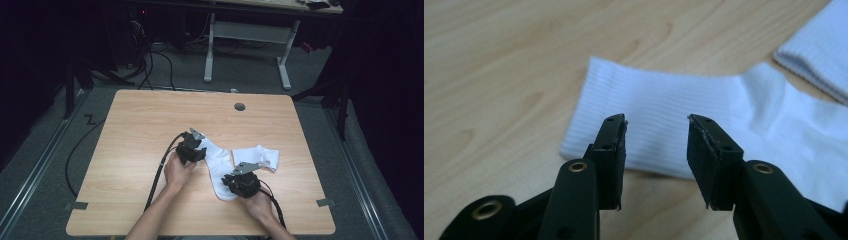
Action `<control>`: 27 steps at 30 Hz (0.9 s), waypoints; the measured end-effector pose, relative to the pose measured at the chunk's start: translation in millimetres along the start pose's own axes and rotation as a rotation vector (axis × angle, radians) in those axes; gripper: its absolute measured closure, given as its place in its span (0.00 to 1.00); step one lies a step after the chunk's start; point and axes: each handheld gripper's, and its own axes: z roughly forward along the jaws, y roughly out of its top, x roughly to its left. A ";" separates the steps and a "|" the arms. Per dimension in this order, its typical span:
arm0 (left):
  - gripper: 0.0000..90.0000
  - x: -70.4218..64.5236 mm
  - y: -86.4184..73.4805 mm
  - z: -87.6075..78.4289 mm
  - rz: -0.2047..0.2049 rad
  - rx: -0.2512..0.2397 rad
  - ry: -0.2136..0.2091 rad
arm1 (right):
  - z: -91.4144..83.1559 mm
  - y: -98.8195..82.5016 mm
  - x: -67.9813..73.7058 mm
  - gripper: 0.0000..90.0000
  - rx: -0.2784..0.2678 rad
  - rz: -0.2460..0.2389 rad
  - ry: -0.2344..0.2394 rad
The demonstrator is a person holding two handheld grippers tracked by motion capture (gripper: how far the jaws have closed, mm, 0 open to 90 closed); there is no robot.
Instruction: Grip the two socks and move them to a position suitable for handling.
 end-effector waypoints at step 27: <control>0.57 -31.5 -26.1 -13.5 0.064 -0.010 -0.044 | -5.6 34.0 -28.6 0.95 -0.125 0.175 -0.053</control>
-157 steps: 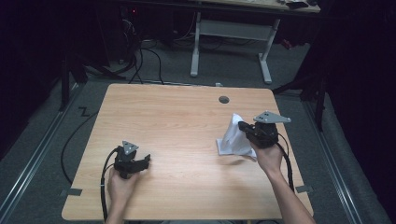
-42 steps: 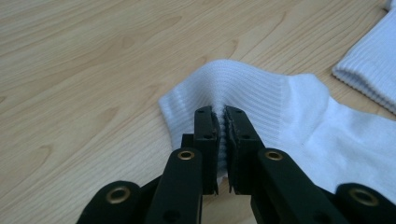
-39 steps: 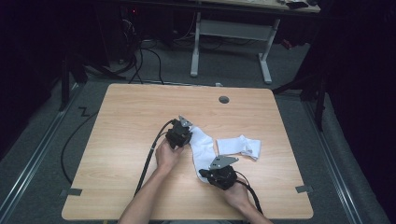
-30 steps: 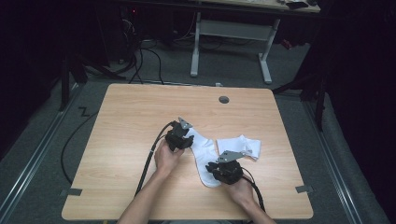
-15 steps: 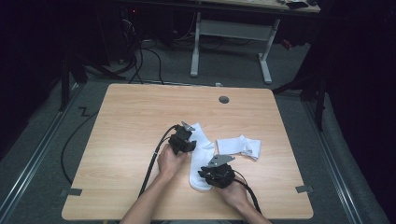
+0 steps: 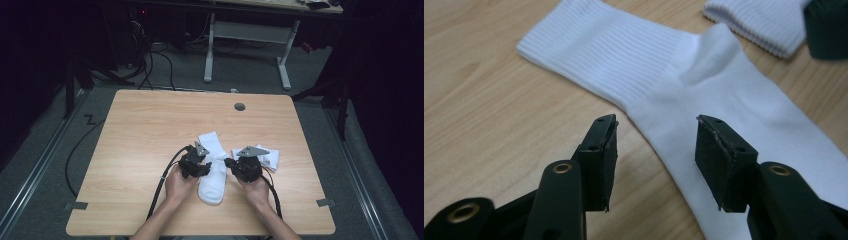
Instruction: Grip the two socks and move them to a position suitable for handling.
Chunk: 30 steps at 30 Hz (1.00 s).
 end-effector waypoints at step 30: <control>0.49 0.0 -10.4 0.1 -0.030 -0.007 -0.006 | 51.5 15.5 -4.3 0.72 0.118 -0.055 -0.077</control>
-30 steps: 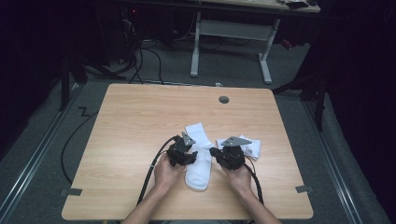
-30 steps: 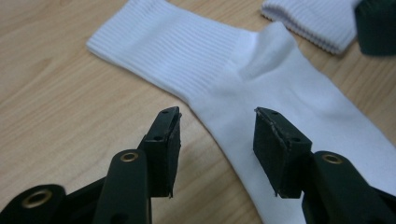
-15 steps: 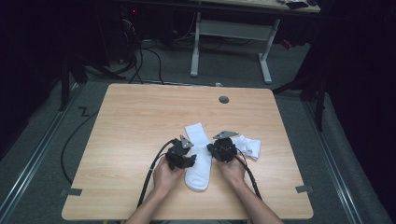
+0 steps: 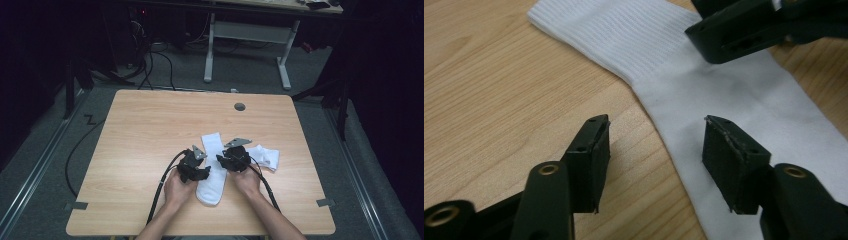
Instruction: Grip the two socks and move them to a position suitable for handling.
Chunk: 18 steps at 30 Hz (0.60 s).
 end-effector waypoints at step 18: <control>0.45 9.5 -10.1 -8.9 -0.070 -0.020 -0.018 | 11.9 2.4 -8.6 0.60 0.000 0.032 -0.073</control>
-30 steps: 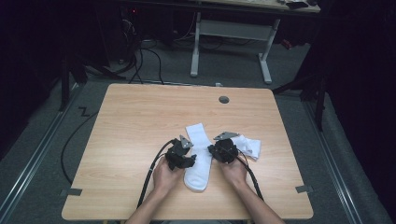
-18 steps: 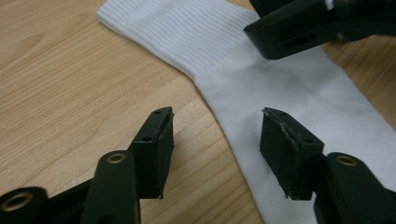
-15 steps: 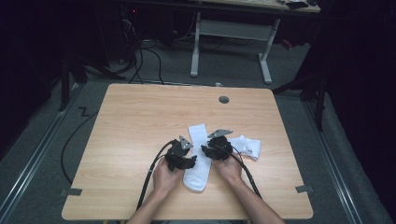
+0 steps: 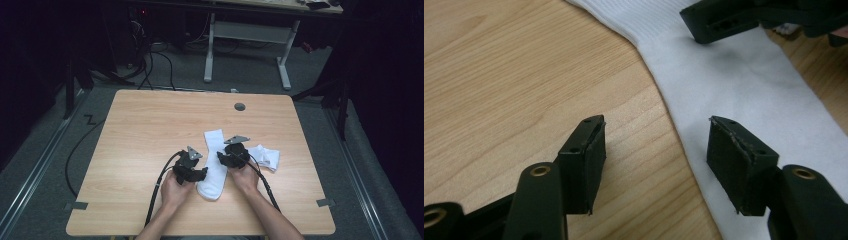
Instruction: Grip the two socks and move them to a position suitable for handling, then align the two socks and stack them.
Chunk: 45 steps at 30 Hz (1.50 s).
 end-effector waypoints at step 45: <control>0.37 91.1 -57.8 -48.7 -0.182 -0.068 0.260 | -77.0 -60.3 -84.3 0.49 -0.072 0.140 -0.129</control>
